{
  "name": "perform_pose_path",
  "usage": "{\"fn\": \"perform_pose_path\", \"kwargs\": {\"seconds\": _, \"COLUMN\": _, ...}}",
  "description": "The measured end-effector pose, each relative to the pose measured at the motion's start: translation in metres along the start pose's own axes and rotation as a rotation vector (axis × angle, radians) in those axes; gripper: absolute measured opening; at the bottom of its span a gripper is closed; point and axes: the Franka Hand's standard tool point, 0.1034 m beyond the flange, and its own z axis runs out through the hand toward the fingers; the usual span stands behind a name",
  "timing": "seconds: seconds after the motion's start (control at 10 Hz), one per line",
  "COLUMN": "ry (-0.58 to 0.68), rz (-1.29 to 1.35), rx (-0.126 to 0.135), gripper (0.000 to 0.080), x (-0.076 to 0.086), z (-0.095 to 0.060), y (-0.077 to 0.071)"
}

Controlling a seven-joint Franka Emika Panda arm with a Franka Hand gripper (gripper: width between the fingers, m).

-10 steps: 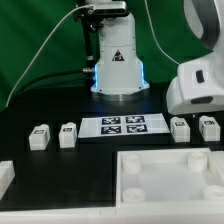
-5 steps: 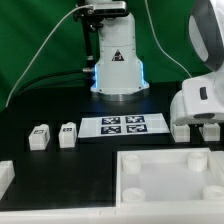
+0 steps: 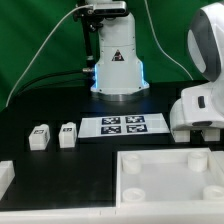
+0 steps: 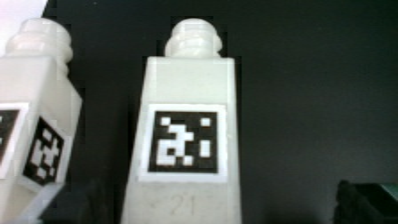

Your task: Assemble one leg

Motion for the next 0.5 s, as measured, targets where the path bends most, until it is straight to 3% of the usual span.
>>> {"fn": "perform_pose_path", "kwargs": {"seconds": 0.1, "ry": 0.0, "rz": -0.002, "rx": 0.0, "gripper": 0.0649, "x": 0.0, "z": 0.0, "y": 0.0}}
{"fn": "perform_pose_path", "kwargs": {"seconds": 0.2, "ry": 0.0, "rz": -0.002, "rx": 0.0, "gripper": 0.0517, "x": 0.0, "z": 0.0, "y": 0.0}}
{"fn": "perform_pose_path", "kwargs": {"seconds": 0.3, "ry": 0.0, "rz": -0.002, "rx": 0.0, "gripper": 0.0517, "x": 0.0, "z": 0.0, "y": 0.0}}
{"fn": "perform_pose_path", "kwargs": {"seconds": 0.4, "ry": 0.0, "rz": -0.002, "rx": 0.0, "gripper": 0.0375, "x": 0.0, "z": 0.0, "y": 0.0}}
{"fn": "perform_pose_path", "kwargs": {"seconds": 0.5, "ry": 0.0, "rz": -0.003, "rx": 0.0, "gripper": 0.029, "x": -0.0001, "z": 0.0, "y": 0.0}}
